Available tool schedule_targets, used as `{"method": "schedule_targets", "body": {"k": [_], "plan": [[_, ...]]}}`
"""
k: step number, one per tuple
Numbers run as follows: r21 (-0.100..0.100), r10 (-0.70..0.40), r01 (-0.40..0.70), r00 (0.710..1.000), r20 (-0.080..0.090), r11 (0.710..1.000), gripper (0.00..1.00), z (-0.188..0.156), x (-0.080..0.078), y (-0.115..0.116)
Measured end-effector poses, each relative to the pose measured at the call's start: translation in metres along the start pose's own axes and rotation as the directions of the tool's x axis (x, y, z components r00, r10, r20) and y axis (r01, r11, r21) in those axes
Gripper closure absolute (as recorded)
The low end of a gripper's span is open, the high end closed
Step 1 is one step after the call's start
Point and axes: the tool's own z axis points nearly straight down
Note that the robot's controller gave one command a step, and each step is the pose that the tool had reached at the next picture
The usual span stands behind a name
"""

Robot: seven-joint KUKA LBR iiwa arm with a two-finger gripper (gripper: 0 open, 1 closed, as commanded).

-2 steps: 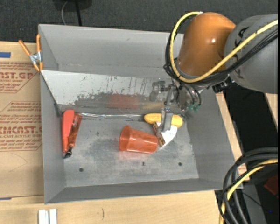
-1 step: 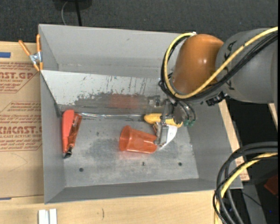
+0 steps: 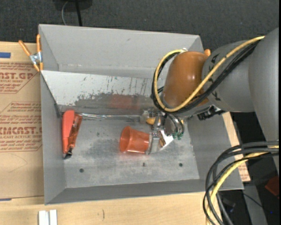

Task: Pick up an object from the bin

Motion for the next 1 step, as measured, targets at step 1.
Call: {"method": "schedule_targets", "body": {"k": [1], "plan": [[0.001, -0.053, 0.053, 0.999, -0.002, 0.999, 0.0, 0.0273, 0.0109, -0.0026]]}}
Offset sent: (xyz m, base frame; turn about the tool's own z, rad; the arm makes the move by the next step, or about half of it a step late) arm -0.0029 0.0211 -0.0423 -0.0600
